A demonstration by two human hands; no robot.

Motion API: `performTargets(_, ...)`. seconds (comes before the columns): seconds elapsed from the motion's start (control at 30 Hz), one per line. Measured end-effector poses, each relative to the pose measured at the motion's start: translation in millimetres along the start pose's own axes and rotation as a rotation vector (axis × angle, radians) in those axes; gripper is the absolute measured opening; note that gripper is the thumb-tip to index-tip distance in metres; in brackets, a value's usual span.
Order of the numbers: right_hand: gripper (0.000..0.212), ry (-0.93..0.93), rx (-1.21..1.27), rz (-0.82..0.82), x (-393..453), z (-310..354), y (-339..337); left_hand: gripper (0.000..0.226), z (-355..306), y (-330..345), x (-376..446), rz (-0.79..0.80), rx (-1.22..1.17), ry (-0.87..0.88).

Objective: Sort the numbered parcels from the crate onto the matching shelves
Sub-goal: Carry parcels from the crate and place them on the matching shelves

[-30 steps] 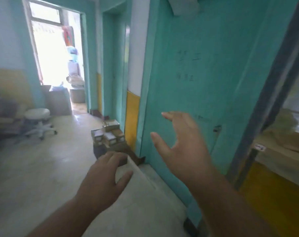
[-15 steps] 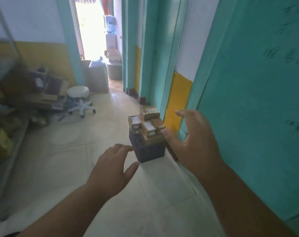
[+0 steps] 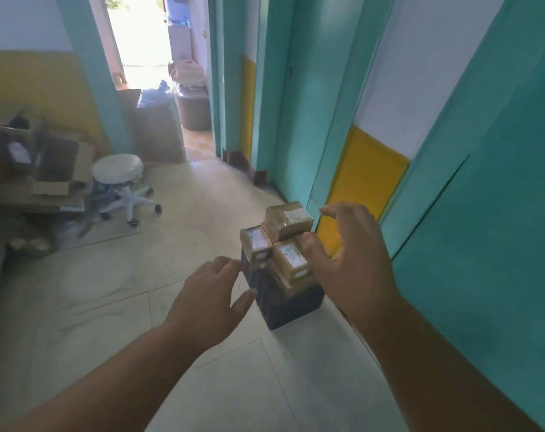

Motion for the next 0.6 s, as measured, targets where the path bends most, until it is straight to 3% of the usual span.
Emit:
performTargets(0.27, 0.041, 0.153, -0.183, -0.091, 94, -66, 76, 0.039, 36, 93, 178, 0.242, -0.06, 0.151)
performTargets(0.6, 0.042, 0.197, -0.171, -0.102, 252, -141, 246, 0.048, 112, 184, 376, 0.347, 0.035, 0.194)
Point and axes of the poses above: each hand's wrist, its own x-axis towards the middle knuckle, its own y-axis out of the palm, z = x × y, the point moved 7 cm from there along x, towards the middle knuckle, and after that the axes turned 15 degrees about -z, right-handed, at the moved point
